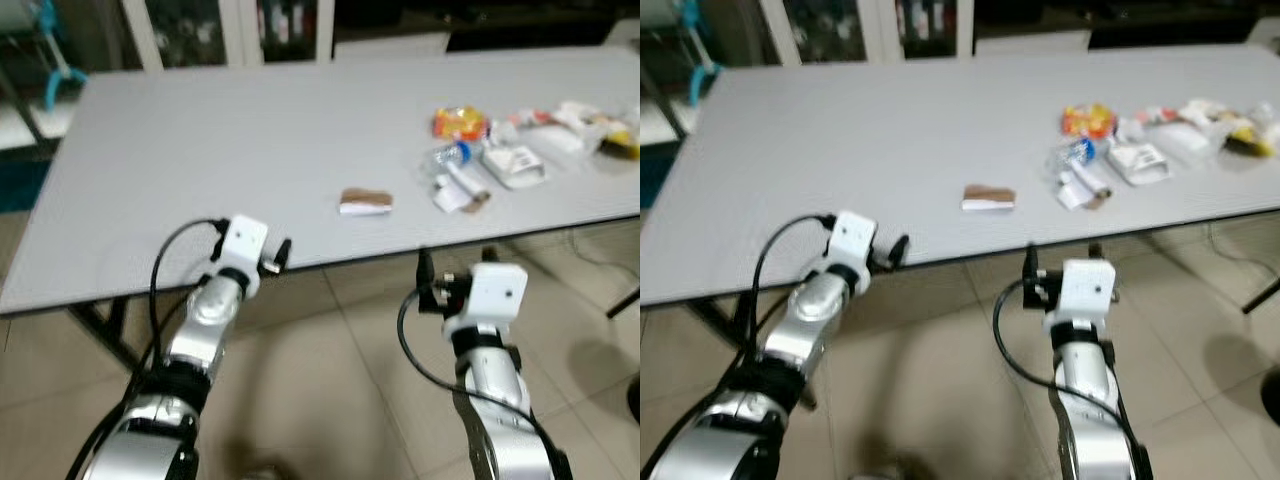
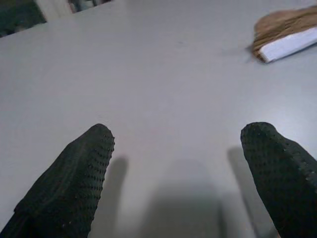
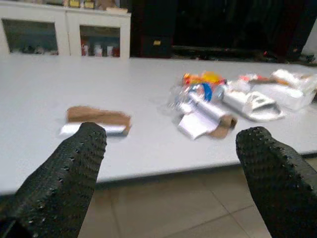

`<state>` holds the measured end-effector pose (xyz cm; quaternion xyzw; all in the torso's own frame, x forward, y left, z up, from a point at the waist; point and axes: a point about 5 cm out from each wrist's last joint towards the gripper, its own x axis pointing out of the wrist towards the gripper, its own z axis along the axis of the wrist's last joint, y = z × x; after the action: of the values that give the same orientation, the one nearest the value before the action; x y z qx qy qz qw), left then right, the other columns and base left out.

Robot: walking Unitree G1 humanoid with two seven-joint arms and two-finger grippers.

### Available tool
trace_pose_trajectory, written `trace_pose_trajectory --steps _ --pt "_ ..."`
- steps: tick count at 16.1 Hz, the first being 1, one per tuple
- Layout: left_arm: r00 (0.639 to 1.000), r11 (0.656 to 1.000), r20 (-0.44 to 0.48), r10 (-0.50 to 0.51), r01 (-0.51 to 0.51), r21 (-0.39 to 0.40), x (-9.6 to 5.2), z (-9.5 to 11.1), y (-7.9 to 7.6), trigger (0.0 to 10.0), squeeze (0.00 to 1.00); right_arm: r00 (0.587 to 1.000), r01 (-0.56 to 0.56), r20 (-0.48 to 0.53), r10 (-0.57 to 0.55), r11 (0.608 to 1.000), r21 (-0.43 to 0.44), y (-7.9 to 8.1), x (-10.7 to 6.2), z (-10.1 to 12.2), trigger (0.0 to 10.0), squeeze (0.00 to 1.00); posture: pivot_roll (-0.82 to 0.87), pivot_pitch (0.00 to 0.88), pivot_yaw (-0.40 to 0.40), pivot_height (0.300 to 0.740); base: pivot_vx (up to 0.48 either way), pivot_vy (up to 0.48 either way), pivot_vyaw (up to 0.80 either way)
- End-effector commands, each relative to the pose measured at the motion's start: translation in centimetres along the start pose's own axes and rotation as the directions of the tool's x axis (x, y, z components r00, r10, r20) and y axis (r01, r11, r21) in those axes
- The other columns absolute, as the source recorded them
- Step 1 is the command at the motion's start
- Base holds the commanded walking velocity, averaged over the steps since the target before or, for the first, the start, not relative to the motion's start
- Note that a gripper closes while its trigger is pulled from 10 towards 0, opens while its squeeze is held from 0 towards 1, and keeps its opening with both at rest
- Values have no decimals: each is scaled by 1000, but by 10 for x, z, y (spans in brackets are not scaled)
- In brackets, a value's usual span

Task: Picking trash to rubbish bin

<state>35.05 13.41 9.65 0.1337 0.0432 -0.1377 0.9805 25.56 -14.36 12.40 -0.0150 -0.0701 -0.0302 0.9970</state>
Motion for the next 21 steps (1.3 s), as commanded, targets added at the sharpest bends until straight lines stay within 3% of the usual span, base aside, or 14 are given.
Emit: trace_pose_trajectory --steps 1,4,5,6,7,9,13,14,17,18,19,21 --pt "999 999 29 -41 41 22 2 6 -9 10000 0 1000 -1 0 1 1000 -20 -4 0 2 10000 0 188 71 -24 740 431 0 0" --pt "998 997 35 -57 55 56 2 7 -4 10000 0 999 -30 -25 31 999 25 1 -1 -1 10000 0 198 81 -26 740 383 0 0" --pt "998 997 36 -59 57 57 2 8 -3 10000 0 998 -34 -52 39 994 100 2 -3 -3 10000 0 200 82 -25 740 307 0 0" --pt "996 996 47 -73 71 49 3 10 -4 10000 0 992 -53 -97 81 963 263 3 -7 -6 10000 0 200 83 -19 740 0 0 0" --pt "995 996 58 -86 84 42 3 12 -6 10000 0 985 -73 -115 131 908 413 5 -12 -8 10000 0 200 83 -19 740 0 0 0" --pt "994 995 61 -93 91 46 4 13 -7 10000 0 984 -84 -101 144 888 453 5 -14 -6 10000 0 198 83 -15 740 0 0 0" --pt "992 994 67 -103 101 41 4 13 -9 10000 0 982 -93 -106 159 883 460 5 -13 -4 10000 0 198 83 -15 740 0 0 0" --pt "992 994 65 -104 102 41 3 12 -9 10000 0 981 -80 -123 151 889 451 2 -14 -5 10000 0 198 84 -17 740 0 0 0" --pt "993 995 60 -99 97 40 3 11 -9 10000 0 985 -36 -151 83 956 292 -7 -11 -5 10000 0 198 86 -18 740 0 0 0" --pt "994 995 56 -97 95 38 3 10 -9 10000 0 987 -57 -139 77 989 139 -8 -10 -3 10000 0 198 86 -18 740 0 0 0" --pt "994 995 54 -98 96 39 2 9 -10 10000 0 990 -64 -123 63 998 -10 -10 -9 -1 10000 0 195 86 -18 740 0 0 0" --pt "993 994 53 -101 99 38 2 9 -11 10000 0 994 -46 -104 37 996 -76 -14 -9 1 10000 0 190 85 -21 740 0 0 0"
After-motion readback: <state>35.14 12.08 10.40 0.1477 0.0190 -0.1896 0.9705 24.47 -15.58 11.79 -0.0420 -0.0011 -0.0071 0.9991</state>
